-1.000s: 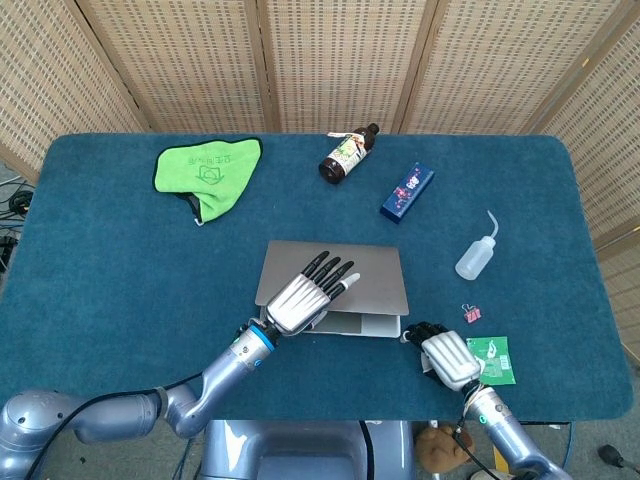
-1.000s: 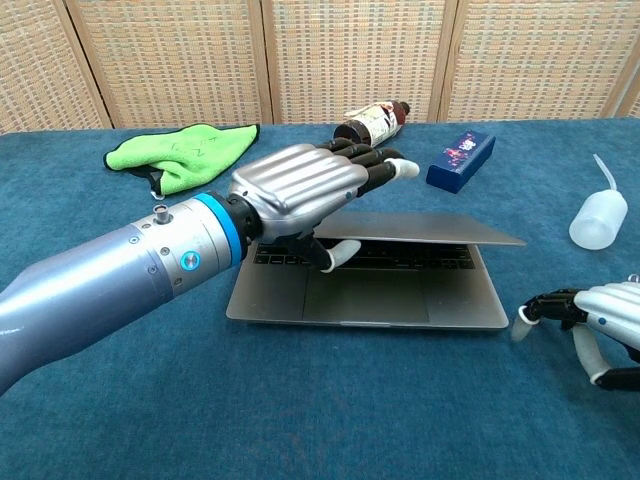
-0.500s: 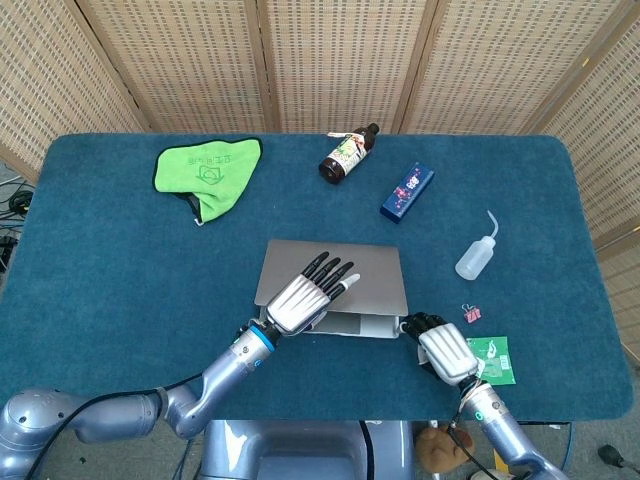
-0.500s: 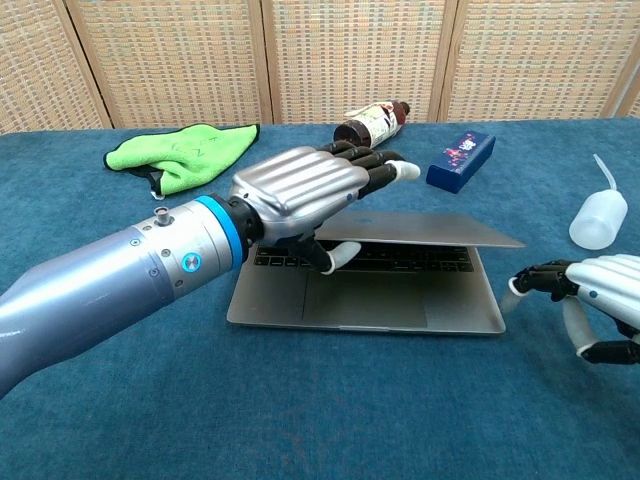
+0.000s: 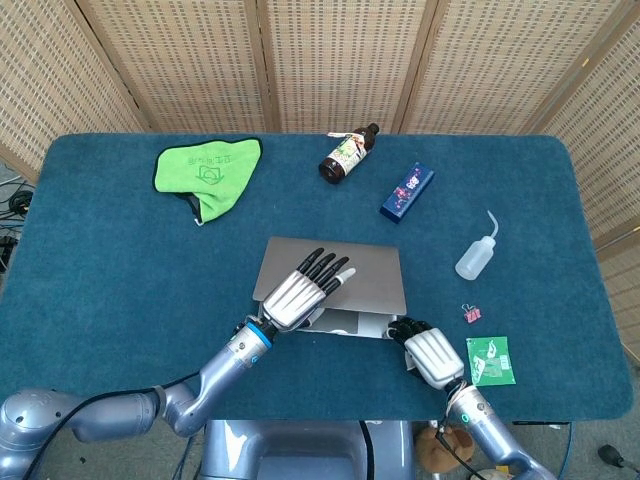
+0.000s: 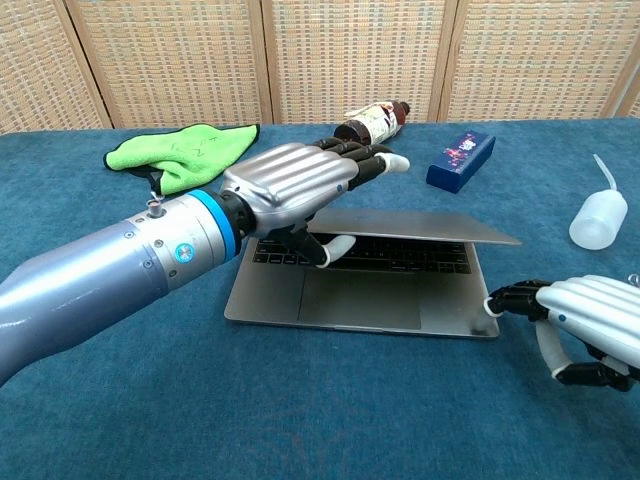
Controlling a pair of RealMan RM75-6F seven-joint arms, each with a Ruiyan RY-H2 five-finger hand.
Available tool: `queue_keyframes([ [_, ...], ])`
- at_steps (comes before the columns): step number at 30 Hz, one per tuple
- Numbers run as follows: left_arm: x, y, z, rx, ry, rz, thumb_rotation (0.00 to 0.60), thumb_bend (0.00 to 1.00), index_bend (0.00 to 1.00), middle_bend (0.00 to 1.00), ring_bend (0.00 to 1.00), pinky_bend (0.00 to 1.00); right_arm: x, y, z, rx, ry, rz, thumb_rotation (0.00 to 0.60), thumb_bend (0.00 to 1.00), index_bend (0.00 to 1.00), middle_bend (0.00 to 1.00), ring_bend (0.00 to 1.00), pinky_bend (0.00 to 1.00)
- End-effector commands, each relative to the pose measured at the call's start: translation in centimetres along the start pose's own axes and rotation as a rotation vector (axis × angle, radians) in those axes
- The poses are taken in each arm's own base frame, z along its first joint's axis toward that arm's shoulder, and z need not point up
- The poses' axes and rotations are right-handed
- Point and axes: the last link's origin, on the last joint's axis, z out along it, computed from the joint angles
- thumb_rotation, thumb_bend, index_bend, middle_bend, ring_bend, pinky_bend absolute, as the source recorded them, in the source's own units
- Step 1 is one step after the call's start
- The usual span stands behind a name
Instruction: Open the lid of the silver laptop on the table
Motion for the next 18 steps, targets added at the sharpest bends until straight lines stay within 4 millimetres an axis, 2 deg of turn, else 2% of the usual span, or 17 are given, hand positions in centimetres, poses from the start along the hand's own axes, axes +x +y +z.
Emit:
queue_keyframes([
  [1, 0.0, -0.1, 0.0, 0.001, -0.001, 0.0, 0.6, 0.52, 0.0, 0.0, 0.0, 0.0, -0.2, 0.0, 0.1, 0.001, -0.017, -0.014, 0.6, 1.0, 0.25, 0.24, 0.18, 0.28],
  [12, 0.7, -0.9, 0.2, 0.016, 0.022, 0.019, 0.6, 0.52, 0.0, 0.0, 0.0, 0.0, -0.5, -0.2, -0.1, 0.011, -0.031, -0.074, 0.6, 1.0, 0.25, 0.24, 0.18, 0.28],
  [18, 1.6, -1.9, 0.5, 0.051, 0.045, 0.026, 0.6, 0.52, 0.0, 0.0, 0.0, 0.0, -0.5, -0.2, -0.1, 0.015, -0.038, -0.101, 0.6, 1.0, 0.25, 0.24, 0.18, 0.28],
])
